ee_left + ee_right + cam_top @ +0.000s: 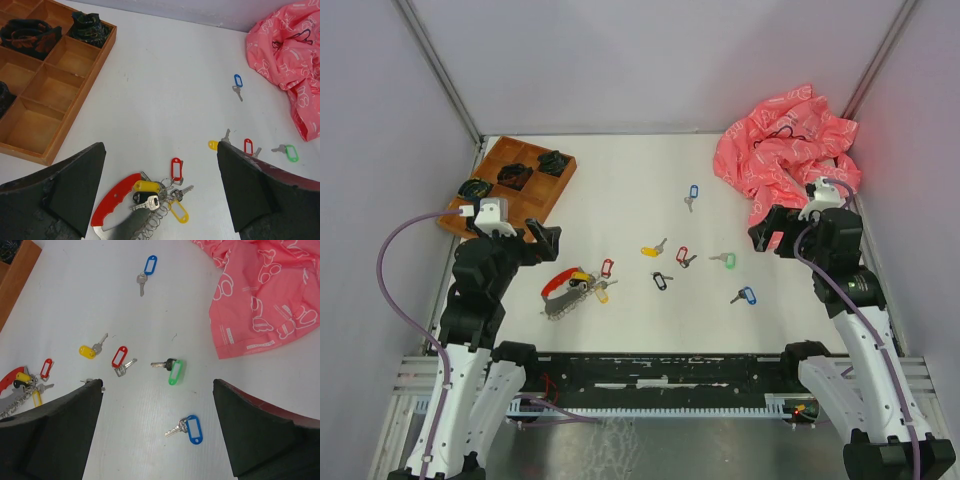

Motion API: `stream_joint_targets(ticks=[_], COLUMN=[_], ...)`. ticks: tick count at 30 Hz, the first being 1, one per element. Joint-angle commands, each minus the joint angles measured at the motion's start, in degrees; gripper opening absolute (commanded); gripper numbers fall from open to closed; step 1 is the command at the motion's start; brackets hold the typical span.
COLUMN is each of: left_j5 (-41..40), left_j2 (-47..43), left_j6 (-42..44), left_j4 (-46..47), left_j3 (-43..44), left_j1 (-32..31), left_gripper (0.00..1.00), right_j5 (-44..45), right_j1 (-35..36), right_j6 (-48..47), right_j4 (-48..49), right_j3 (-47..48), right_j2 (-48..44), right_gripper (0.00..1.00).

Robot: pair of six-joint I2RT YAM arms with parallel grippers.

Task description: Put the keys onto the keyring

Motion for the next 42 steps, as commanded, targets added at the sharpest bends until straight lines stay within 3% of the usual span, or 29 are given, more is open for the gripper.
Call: stream_joint_targets(ticks=[1,19,25,31,34,37,42], left_j5=[-0.94,3.38,10.95,2.05,-1.59,-11.08,-12.72], left_j2=[-0.21,3.52,4.99,11.18,15.04,18.93,25.39], left_j6=[2.07,-13.19,-25.6,-22.46,-23.09,-21.96,-21.21], left_j4=[1.19,0.21,13.65,13.29,14.96,14.96,14.24], left_j3=[0.07,-2.13,-12.74,-16.06,-17.29,-17.17,-17.23], left_j1=[-0.28,-0.23,-0.55,-2.8,-6.93,-12.34,-13.57], left_gripper=[0.99,0.97,0.9,0.91,0.91,0.92,0.92], right_j5=[-0.18,-0.15,-1.5,-3.06,-3.99,-4.72,-5.43], right_j1=[0.47,4.4,5.78,8.15,9.42,11.04,14.26], right_j6=[0.03,-0.17,-0.22,-0.8,-1.39,-1.66,-2.96], right_j4=[3.15,3.49,3.76,4.06,3.82,4.02,3.13], right_j3=[0.17,-1.24,-1.17,-1.55,-1.24,-1.24,-0.39], right_j2=[-0.66,-1.43,0.55,3.22,4.96,6.55,9.38], right_gripper=[1.0,1.0,1.0,1.0,1.0,1.0,1.0])
